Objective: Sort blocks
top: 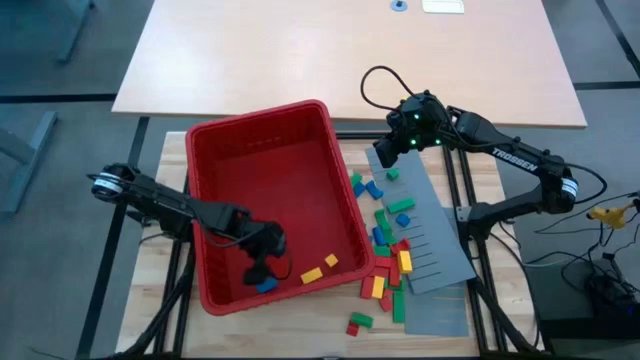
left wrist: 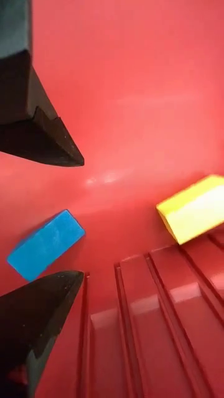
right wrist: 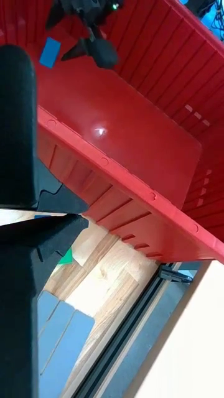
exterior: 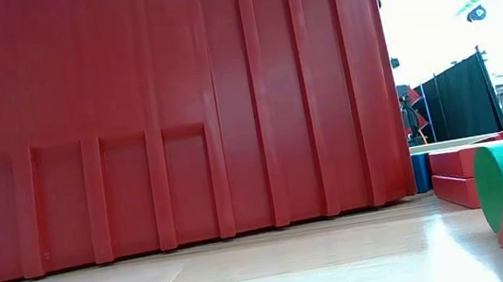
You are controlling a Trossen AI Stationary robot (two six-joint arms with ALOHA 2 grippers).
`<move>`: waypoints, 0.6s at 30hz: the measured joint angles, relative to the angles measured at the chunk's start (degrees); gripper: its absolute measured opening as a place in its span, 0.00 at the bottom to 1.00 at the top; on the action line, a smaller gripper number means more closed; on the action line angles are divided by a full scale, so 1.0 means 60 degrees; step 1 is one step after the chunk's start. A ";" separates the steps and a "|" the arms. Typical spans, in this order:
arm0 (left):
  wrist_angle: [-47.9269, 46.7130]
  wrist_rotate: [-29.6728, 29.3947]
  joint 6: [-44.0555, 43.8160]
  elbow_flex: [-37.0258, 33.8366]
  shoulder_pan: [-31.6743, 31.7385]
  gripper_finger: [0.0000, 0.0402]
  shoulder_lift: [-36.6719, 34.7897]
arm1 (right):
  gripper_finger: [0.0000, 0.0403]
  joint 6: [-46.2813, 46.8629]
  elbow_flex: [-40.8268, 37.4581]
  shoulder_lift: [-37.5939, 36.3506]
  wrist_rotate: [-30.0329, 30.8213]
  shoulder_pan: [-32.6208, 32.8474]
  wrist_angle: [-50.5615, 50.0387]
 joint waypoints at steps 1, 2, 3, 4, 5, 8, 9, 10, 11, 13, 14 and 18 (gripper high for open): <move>0.0052 -0.0003 0.0145 0.0000 -0.0045 0.68 0.0000 | 0.00 0.0000 0.0000 0.0000 0.0000 0.0000 -0.0004; 0.0076 -0.0003 0.0319 0.0000 -0.0104 0.68 0.0000 | 0.00 0.0000 0.0004 0.0000 0.0000 0.0000 -0.0003; 0.0078 -0.0003 0.0520 0.0000 -0.0159 0.68 0.0000 | 0.00 -0.0003 0.0000 -0.0001 0.0000 0.0000 -0.0003; 0.0074 0.0001 0.0710 0.0000 -0.0222 0.68 0.0000 | 0.00 -0.0003 0.0000 0.0000 -0.0003 0.0000 -0.0003; 0.0074 0.0000 0.0927 0.0000 -0.0297 0.68 0.0000 | 0.00 -0.0006 0.0001 -0.0001 -0.0002 0.0000 -0.0004; 0.0073 0.0005 0.1588 0.0000 -0.0520 0.68 0.0000 | 0.00 -0.0014 0.0000 0.0000 0.0000 0.0000 -0.0004; 0.0074 0.0012 0.1792 0.0000 -0.0580 0.68 0.0000 | 0.00 -0.0018 0.0003 0.0000 -0.0001 0.0000 -0.0007; 0.0074 0.0022 0.1960 0.0000 -0.0636 0.68 0.0000 | 0.00 -0.0033 0.0000 -0.0001 -0.0004 0.0000 -0.0007; 0.0073 0.0029 0.2114 0.0000 -0.0678 0.68 0.0000 | 0.00 -0.0039 0.0002 -0.0002 -0.0004 0.0000 -0.0007; 0.0071 0.0030 0.2521 0.0000 -0.0751 0.68 0.0000 | 0.00 -0.0040 0.0000 -0.0001 -0.0004 0.0000 -0.0010; 0.0069 0.0034 0.2790 0.0000 -0.0781 0.68 0.0000 | 0.00 -0.0044 0.0002 0.0000 -0.0004 0.0000 -0.0012; 0.0063 0.0030 0.4034 0.0000 -0.0873 0.68 0.0000 | 0.00 -0.0102 0.0000 0.0000 -0.0004 0.0000 -0.0015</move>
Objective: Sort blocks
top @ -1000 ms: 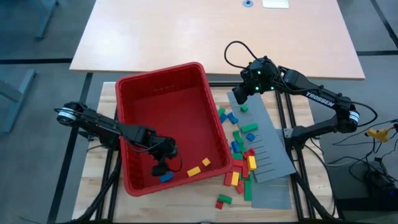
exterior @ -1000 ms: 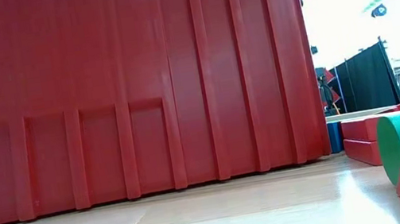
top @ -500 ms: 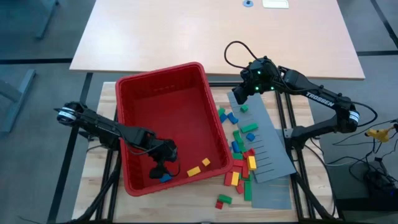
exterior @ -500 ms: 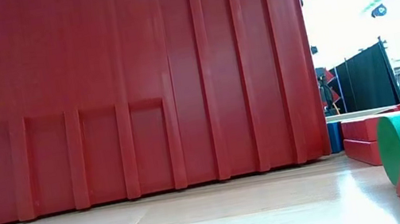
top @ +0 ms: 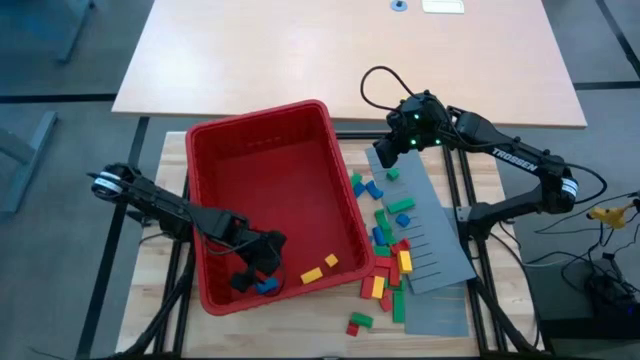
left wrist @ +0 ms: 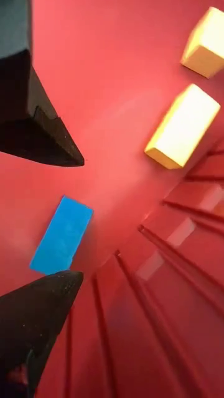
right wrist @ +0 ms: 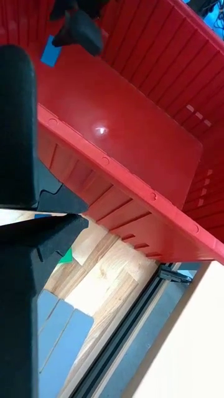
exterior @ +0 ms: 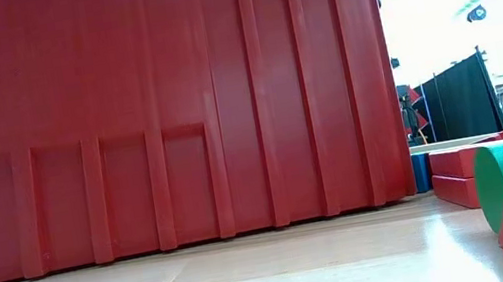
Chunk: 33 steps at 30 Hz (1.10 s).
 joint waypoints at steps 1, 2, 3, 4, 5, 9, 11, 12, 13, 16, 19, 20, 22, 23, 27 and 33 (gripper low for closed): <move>0.0000 0.0003 0.0263 0.0000 -0.0007 0.68 0.0000 | 0.00 0.0000 0.0001 0.0000 0.0000 -0.0003 0.0000; 0.0000 0.0004 0.0493 0.0000 -0.0007 0.68 0.0000 | 0.00 0.0000 0.0000 0.0000 0.0000 -0.0004 0.0000; 0.0000 0.0004 0.0726 0.0000 -0.0004 0.68 0.0000 | 0.00 -0.0004 0.0000 0.0000 0.0000 -0.0004 0.0000; 0.0000 0.0002 0.0955 0.0000 -0.0004 0.68 0.0000 | 0.00 -0.0006 0.0001 0.0000 0.0000 -0.0004 0.0000; -0.0004 0.0000 0.1185 0.0000 -0.0004 0.68 0.0000 | 0.00 -0.0007 0.0000 0.0000 0.0000 -0.0004 0.0000; 0.0000 0.0001 0.1840 0.0000 0.0004 0.68 0.0018 | 0.00 -0.0007 0.0000 0.0004 0.0000 -0.0004 0.0000; 0.0014 0.0004 0.1983 0.0000 0.0022 0.68 0.0131 | 0.00 -0.0001 0.0001 0.0004 0.0000 -0.0004 0.0004; 0.0005 0.0004 0.2000 0.0000 0.0022 0.68 0.0220 | 0.00 -0.0004 0.0000 0.0004 0.0000 -0.0004 0.0002; 0.0012 0.0004 0.2051 0.0001 0.0025 0.68 0.0322 | 0.00 -0.0001 0.0000 0.0004 0.0000 -0.0004 -0.0004; 0.0003 0.0000 0.2500 0.0000 0.0029 0.68 0.0666 | 0.00 -0.0004 0.0000 0.0004 0.0000 -0.0004 -0.0004; -0.0011 0.0000 0.3131 0.0000 0.0018 0.68 0.0998 | 0.00 -0.0004 0.0002 0.0004 -0.0002 -0.0004 -0.0011; -0.0005 -0.0002 0.3379 0.0000 0.0018 0.68 0.1096 | 0.00 -0.0004 0.0000 0.0004 0.0000 -0.0004 -0.0015; 0.0053 -0.0004 0.3930 0.0000 0.0018 0.68 0.1254 | 0.00 -0.0004 0.0000 0.0004 0.0000 -0.0005 -0.0039; 0.0132 -0.0007 0.4167 0.0000 0.0018 0.68 0.1324 | 0.00 -0.0004 0.0003 0.0004 0.0000 -0.0007 -0.0048; 0.0511 0.0000 0.4669 0.0000 0.0018 0.68 0.1523 | 0.00 -0.0020 0.0001 0.0004 -0.0004 -0.0007 -0.0066; 0.0944 0.0076 0.4626 0.0003 0.0018 0.68 0.1825 | 0.00 -0.0087 0.0000 0.0004 -0.0003 -0.0007 -0.0131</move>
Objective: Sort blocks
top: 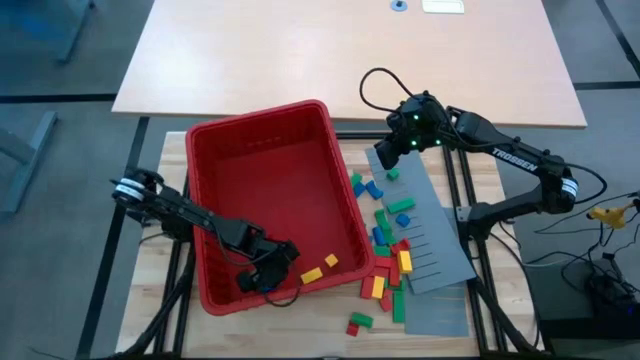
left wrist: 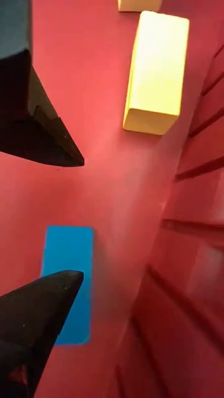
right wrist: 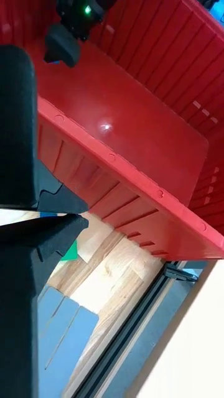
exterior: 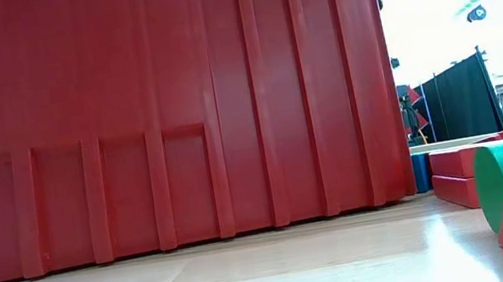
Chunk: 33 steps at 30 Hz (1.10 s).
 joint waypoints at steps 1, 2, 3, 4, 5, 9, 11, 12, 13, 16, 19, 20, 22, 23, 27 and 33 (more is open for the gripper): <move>0.0092 0.0000 -0.0144 0.0000 0.0000 0.68 0.0051 | 0.00 -0.0004 0.0000 0.0000 0.0000 0.0000 -0.0031; 0.0188 0.0000 -0.0299 -0.0002 0.0006 0.68 0.0130 | 0.00 -0.0004 0.0000 0.0000 0.0000 0.0000 -0.0075; 0.0270 0.0000 -0.0479 0.0000 0.0021 0.68 0.0200 | 0.00 -0.0006 0.0004 0.0000 0.0000 0.0000 -0.0125; 0.0289 0.0000 -0.0694 0.0000 0.0039 0.68 0.0286 | 0.00 -0.0011 0.0004 0.0000 0.0000 -0.0002 -0.0183; 0.0280 -0.0007 -0.0952 0.0000 0.0066 0.68 0.0389 | 0.00 -0.0015 0.0004 0.0000 0.0001 0.0000 -0.0255; 0.0229 -0.0278 -0.2041 0.0019 0.0195 0.68 0.0701 | 0.00 -0.0026 0.0004 0.0000 -0.0007 0.0000 -0.0281; 0.0206 -0.0406 -0.2520 0.0026 0.0309 0.68 0.0768 | 0.00 -0.0026 0.0003 0.0000 -0.0088 0.0000 -0.0284; 0.0173 -0.0563 -0.2738 0.0026 0.0370 0.68 0.0769 | 0.00 -0.0018 0.0004 0.0000 -0.0189 0.0000 -0.0280; 0.0133 -0.0724 -0.2972 0.0019 0.0435 0.68 0.0752 | 0.00 -0.0006 0.0002 0.0000 -0.0257 0.0000 -0.0278; -0.0022 -0.1058 -0.3575 -0.0004 0.0697 0.68 0.0526 | 0.00 -0.0002 0.0004 0.0000 -0.0598 0.0004 -0.0277; -0.0331 -0.1414 -0.3855 -0.0007 0.0917 0.68 0.0021 | 0.00 -0.0038 0.0004 0.0000 -0.1326 0.0004 -0.0215; -0.0542 -0.1526 -0.3894 -0.0007 0.0969 0.68 -0.0198 | 0.00 -0.0052 0.0002 0.0000 -0.1637 0.0004 -0.0176; -0.1017 -0.1651 -0.3896 -0.0010 0.1103 0.68 -0.0730 | 0.00 -0.0067 0.0002 -0.0014 -0.2147 0.0005 -0.0060; -0.1237 -0.1737 -0.3910 -0.0010 0.1186 0.68 -0.1030 | 0.00 -0.0069 0.0004 -0.0027 -0.2358 0.0013 -0.0010; -0.2005 -0.1872 -0.4355 -0.0010 0.1463 0.68 -0.2281 | 0.00 -0.0065 0.0009 -0.0069 -0.2858 0.0121 0.0253; -0.2892 -0.1668 -0.5533 0.0492 0.1537 0.68 -0.4104 | 0.00 -0.0062 0.0196 -0.0073 -0.3648 0.0650 0.0746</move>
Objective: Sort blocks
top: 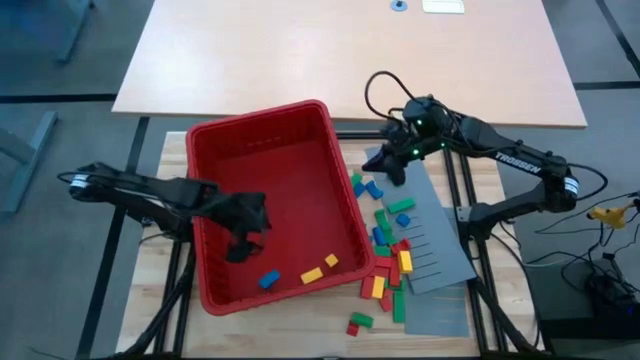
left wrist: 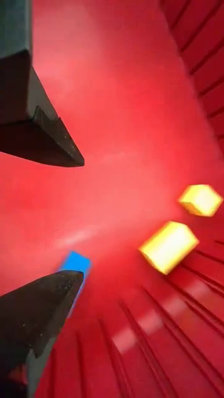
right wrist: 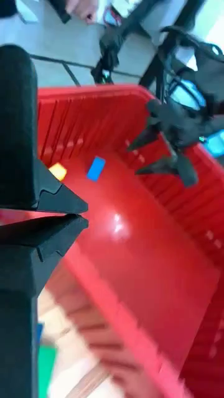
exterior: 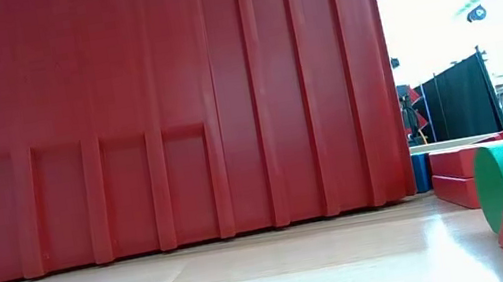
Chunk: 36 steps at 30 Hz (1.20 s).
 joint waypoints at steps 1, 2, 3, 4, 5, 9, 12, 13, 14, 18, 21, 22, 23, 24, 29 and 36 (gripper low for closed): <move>-0.0190 0.0091 -0.0254 0.0194 0.0000 0.68 -0.0202 | 0.00 -0.0001 0.0018 0.0000 -0.0049 0.0103 0.0113; -0.0433 0.0165 -0.0531 0.0432 0.0000 0.68 -0.0366 | 0.00 -0.0004 0.0058 0.0000 -0.0067 0.0217 0.0191; -0.0588 0.0182 -0.0760 0.0682 0.0000 0.68 -0.0488 | 0.00 -0.0003 0.0096 0.0000 -0.0064 0.0330 0.0267; -0.0785 0.0268 -0.0986 0.0954 0.0000 0.68 -0.0571 | 0.00 0.0011 0.0102 0.0000 -0.0068 0.0446 0.0405; -0.1006 0.0412 -0.1205 0.1217 0.0000 0.68 -0.0632 | 0.00 0.0070 0.0113 0.0000 -0.0071 0.0553 0.0561; -0.1793 0.0878 -0.1774 0.2208 -0.0020 0.68 -0.0644 | 0.00 0.0311 0.0117 0.0000 -0.0067 0.1058 0.1112; -0.2433 0.1138 -0.1894 0.2775 -0.0080 0.68 -0.0565 | 0.00 0.0324 0.0117 0.0017 -0.0052 0.1583 0.1563; -0.2588 0.1177 -0.1958 0.2932 -0.0130 0.68 -0.0543 | 0.00 0.0324 0.0117 0.0045 -0.0039 0.1780 0.1688; -0.2791 0.1232 -0.2055 0.3073 -0.0179 0.68 -0.0520 | 0.00 0.0324 0.0117 0.0067 -0.0028 0.1974 0.1773; -0.3171 0.1849 -0.2882 0.3531 -0.0458 0.68 -0.0446 | 0.00 0.0283 0.0117 0.0293 0.0064 0.2804 0.2034; -0.3175 0.1952 -0.3902 0.3743 -0.0823 0.68 -0.0446 | 0.00 -0.0196 0.0117 0.0575 0.0264 0.3405 0.2056; -0.3155 0.1931 -0.4283 0.3803 -0.0976 0.68 -0.0446 | 0.00 -0.0418 0.0117 0.0694 0.0275 0.3580 0.2046; -0.3146 0.1901 -0.4686 0.3862 -0.1122 0.68 -0.0437 | 0.00 -0.0683 0.0117 0.0801 0.0291 0.3737 0.2018; -0.3126 0.1849 -0.5096 0.3927 -0.1274 0.68 -0.0370 | 0.00 -0.0972 0.0117 0.0916 0.0304 0.3879 0.1953; -0.2773 0.1589 -0.6603 0.4256 -0.1957 0.68 0.0305 | 0.00 -0.2003 0.0117 0.1332 0.0323 0.4374 0.1443; -0.2747 0.1671 -0.6865 0.5097 -0.2633 0.68 0.1890 | 0.00 -0.2943 0.0117 0.1468 0.0810 0.4614 0.1051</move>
